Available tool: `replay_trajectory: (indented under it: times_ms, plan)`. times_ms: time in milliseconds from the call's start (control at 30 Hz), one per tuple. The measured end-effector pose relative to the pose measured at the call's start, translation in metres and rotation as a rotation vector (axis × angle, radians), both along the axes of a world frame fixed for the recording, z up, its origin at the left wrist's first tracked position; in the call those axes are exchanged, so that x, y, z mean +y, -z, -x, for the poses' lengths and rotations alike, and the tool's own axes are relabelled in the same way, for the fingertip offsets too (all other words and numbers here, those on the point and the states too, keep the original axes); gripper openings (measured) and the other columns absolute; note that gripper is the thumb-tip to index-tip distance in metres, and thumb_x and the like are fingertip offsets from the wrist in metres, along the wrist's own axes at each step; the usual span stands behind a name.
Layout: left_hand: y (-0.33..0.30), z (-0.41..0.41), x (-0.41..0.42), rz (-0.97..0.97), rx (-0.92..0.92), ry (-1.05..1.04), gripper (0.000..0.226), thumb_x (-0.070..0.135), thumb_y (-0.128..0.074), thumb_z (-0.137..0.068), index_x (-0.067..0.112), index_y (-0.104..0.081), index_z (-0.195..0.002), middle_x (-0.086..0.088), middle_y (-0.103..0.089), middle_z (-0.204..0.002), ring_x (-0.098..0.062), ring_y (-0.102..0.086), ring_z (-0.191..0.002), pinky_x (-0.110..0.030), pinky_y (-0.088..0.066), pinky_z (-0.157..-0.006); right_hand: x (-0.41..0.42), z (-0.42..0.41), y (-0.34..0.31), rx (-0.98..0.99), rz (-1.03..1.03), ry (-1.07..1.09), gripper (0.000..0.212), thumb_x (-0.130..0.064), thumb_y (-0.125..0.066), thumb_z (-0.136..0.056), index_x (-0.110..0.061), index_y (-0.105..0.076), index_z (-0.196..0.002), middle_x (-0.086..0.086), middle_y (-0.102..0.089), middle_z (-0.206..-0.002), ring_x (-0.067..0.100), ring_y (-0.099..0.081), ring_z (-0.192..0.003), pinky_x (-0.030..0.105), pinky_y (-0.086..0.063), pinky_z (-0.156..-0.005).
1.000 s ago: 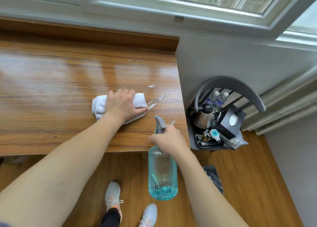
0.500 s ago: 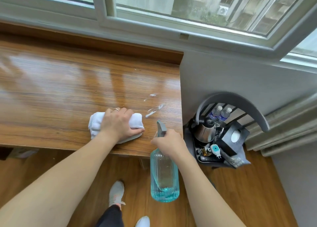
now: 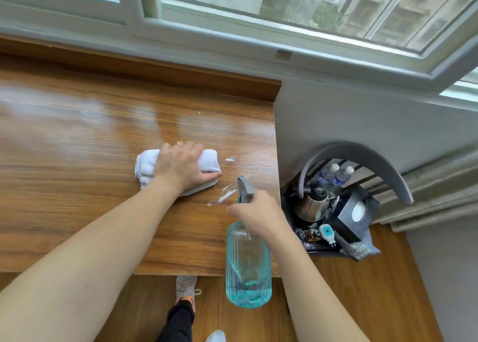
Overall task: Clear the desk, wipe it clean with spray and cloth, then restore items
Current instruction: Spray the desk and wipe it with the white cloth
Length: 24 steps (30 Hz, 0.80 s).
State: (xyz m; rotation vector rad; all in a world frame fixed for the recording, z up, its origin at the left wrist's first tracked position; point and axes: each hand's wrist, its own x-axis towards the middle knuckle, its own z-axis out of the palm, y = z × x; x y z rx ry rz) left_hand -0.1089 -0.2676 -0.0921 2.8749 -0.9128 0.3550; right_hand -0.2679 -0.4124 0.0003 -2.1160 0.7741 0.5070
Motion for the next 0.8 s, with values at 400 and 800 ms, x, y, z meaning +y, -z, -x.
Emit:
replay_trajectory:
  times_ms: [400,800]
  plan:
    - [-0.003,-0.051,-0.018,0.022,0.019,0.078,0.079,0.088,-0.035,-0.063,0.017,-0.061,-0.085,-0.007,-0.065,-0.079,-0.028,-0.063,-0.068,-0.037,-0.039,-0.065,-0.003,-0.064,-0.010,0.014,0.020,0.041,0.017,-0.034,-0.068,-0.083,-0.022,-0.055,-0.080,-0.003,-0.063,-0.084,0.020,-0.058,-0.073,0.030,-0.039,-0.058]
    - [0.002,-0.026,-0.003,0.065,-0.032,0.102,0.072,0.085,-0.047,-0.065,0.015,-0.061,-0.079,-0.004,-0.058,-0.070,-0.026,-0.055,-0.063,-0.037,-0.036,-0.062,-0.003,-0.104,-0.024,0.010,0.008,-0.006,0.020,-0.025,-0.066,-0.081,-0.022,-0.049,-0.071,-0.004,-0.052,-0.070,0.017,-0.047,-0.061,0.030,-0.032,-0.053]
